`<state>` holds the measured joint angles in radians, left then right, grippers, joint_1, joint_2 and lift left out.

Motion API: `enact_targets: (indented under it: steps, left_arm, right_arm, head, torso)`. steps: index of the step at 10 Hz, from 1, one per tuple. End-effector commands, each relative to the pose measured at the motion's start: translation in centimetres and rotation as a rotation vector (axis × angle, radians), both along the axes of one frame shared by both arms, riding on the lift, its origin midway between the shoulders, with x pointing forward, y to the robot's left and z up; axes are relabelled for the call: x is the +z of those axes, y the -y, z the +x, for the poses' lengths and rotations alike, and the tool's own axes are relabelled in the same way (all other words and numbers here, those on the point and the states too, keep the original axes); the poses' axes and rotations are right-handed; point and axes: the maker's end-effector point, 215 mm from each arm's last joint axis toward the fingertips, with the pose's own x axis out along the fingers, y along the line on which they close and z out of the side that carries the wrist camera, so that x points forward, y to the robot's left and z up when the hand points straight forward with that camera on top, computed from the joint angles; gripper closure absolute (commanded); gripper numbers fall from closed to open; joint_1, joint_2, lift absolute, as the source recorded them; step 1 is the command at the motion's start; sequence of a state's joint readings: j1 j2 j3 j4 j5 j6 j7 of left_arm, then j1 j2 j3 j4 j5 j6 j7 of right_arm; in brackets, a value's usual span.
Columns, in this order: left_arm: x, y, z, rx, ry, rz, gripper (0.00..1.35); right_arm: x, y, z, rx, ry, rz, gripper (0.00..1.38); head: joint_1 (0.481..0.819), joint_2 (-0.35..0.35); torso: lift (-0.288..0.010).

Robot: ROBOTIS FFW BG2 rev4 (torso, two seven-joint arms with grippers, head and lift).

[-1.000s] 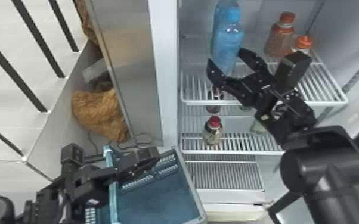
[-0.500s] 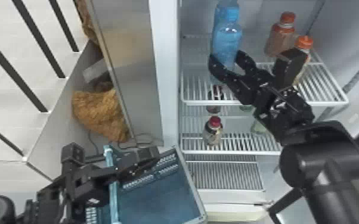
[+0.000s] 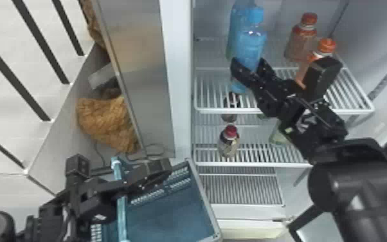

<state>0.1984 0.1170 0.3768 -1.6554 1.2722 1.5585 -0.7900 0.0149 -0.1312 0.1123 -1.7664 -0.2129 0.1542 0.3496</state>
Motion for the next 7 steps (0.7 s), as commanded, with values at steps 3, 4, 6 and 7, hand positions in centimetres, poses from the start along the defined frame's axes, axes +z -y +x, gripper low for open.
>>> enact_targets:
  steps: [3, 4, 6, 7]
  left_arm:
    - [-0.2, 0.1, -0.2, -0.002, -0.005, -0.001, 1.2]
    - [-0.2, 0.1, -0.2, -0.002, -0.005, -0.001, 1.2]
    - [-0.2, 0.0, -0.2, 0.0, -0.008, -0.002, 1.2]
    - [-0.2, -0.1, -0.2, 0.005, -0.008, -0.003, 1.2]
  right_arm:
    - [2.7, 0.8, -4.6, 0.021, 0.021, 0.05, 1.18]
    - [3.0, 1.2, -6.0, 0.026, 0.012, 0.048, 1.18]
    - [3.2, 2.1, -9.0, 0.033, -0.011, 0.049, 1.18]
    - [3.2, 2.4, -10.7, 0.036, -0.027, 0.049, 1.18]
  head:
    - [0.695, -0.01]
    - [0.695, -0.015]
    - [0.695, -0.028]
    - [0.695, -0.035]
  torso:
    - [-0.01]
    - [-0.01]
    - [-0.01]
    - [-0.01]
